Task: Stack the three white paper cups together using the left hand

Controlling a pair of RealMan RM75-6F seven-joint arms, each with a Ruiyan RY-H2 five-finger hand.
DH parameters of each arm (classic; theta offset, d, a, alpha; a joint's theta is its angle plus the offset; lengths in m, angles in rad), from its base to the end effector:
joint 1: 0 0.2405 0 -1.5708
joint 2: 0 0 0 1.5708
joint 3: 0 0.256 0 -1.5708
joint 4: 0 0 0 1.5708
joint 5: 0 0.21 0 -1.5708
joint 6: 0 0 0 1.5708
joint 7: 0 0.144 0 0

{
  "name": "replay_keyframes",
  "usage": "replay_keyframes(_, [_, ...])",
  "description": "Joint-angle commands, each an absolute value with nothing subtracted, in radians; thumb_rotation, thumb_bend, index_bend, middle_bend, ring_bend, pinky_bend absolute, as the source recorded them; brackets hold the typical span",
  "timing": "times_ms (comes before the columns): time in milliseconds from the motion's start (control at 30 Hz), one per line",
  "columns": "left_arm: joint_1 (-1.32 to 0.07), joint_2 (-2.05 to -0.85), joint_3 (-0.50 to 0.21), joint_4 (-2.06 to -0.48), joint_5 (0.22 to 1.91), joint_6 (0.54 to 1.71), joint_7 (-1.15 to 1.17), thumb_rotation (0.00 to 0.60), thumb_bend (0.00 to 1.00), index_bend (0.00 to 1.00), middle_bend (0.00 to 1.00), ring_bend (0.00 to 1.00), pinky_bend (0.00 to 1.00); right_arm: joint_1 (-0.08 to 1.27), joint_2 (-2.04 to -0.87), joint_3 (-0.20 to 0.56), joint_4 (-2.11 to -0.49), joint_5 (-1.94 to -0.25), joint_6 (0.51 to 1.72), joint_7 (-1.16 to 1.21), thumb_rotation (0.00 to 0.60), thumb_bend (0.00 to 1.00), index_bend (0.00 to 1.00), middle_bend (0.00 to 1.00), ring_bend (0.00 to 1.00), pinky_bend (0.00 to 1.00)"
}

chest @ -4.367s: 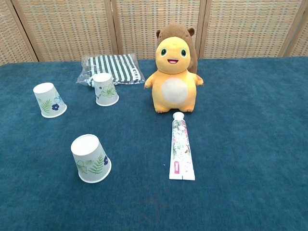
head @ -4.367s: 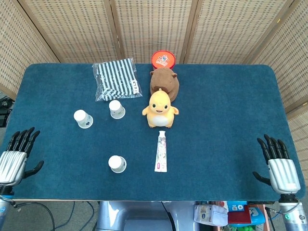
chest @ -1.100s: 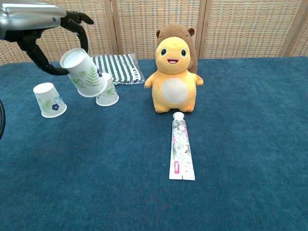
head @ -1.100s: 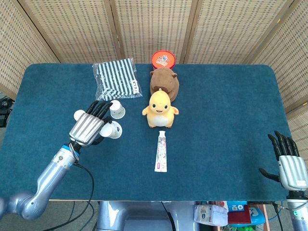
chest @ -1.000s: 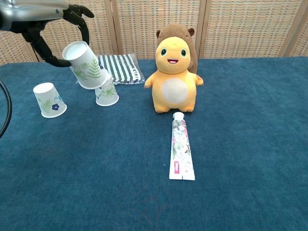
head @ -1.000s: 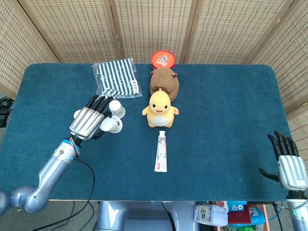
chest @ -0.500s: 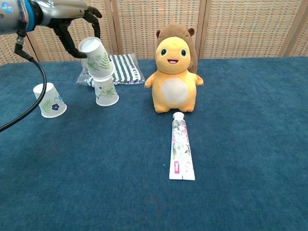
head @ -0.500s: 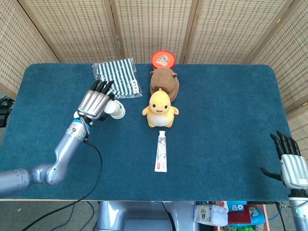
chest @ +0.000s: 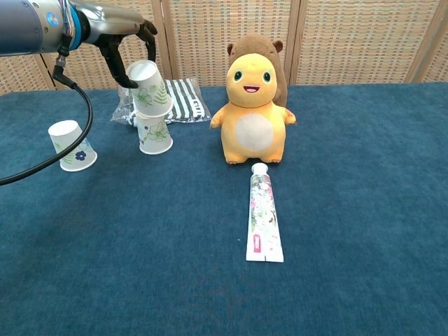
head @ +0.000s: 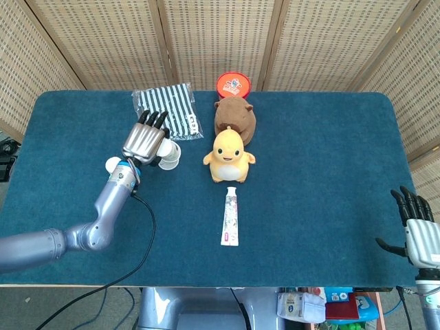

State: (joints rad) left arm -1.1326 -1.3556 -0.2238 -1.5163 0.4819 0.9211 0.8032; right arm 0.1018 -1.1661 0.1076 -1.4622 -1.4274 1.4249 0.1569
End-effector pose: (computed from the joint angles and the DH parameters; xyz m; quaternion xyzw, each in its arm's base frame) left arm -0.0741 0.4325 0.0545 -0.7514 -0.2934 -0.2667 0.5275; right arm -0.3414 -0.2003 0.1652 0.5540 -0.4160 0.4026 0.5983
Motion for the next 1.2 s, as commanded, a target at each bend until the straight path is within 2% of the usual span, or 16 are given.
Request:
replay_keyframes(33, [-1.153,-1.371,-0.210,-1.492,0.451,0.921,0.827,0.600,0.31,0.43,0.00,0.00,0.00,0.103,-1.167,0.109,-1.456,-1.423,1.421,0.161,0.600,0.08,0.00,0.00,0.00,0.00])
replay_keyframes(700, [-1.200,-1.448,-0.180,-1.329,0.344,0.873,0.838,0.600,0.31,0.43,0.00,0.00,0.00,0.107,-1.170,0.116,-1.438,-1.406,1.403,0.192,0.600,0.08,0.00,0.00,0.00,0.00])
replay_keyframes(767, [-1.201,-1.464,-0.182,-1.302,0.340,0.864,0.827,0.600,0.31,0.36,0.00,0.00,0.00,0.107,-1.170,0.116,-1.438,-1.406,1.403,0.192,0.600,0.08,0.00,0.00,0.00,0.00])
replay_keyframes(867, [-1.199,-1.482,-0.185,-1.278,0.351,0.861,0.811,0.600,0.31,0.17,0.00,0.00,0.00,0.108,-1.171,0.117,-1.436,-1.404,1.400,0.191,0.600,0.08,0.00,0.00,0.00,0.00])
replay_keyframes(933, [-1.196,-1.491,-0.184,-1.265,0.370,0.860,0.798,0.600,0.31,0.11,0.00,0.00,0.00,0.109,-1.172,0.116,-1.435,-1.401,1.395,0.189,0.600,0.08,0.00,0.00,0.00,0.00])
replay_keyframes(1100, [-1.175,-1.502,-0.188,-1.256,0.429,0.868,0.746,0.600,0.31,0.02,0.00,0.00,0.00,0.112,-1.175,0.114,-1.437,-1.404,1.391,0.182,0.600,0.08,0.00,0.00,0.00,0.00])
replay_keyframes(1200, [-1.148,-1.478,-0.187,-1.293,0.503,0.882,0.697,0.600,0.31,0.01,0.00,0.00,0.00,0.112,-1.176,0.113,-1.437,-1.402,1.390,0.178,0.600,0.08,0.00,0.00,0.00,0.00])
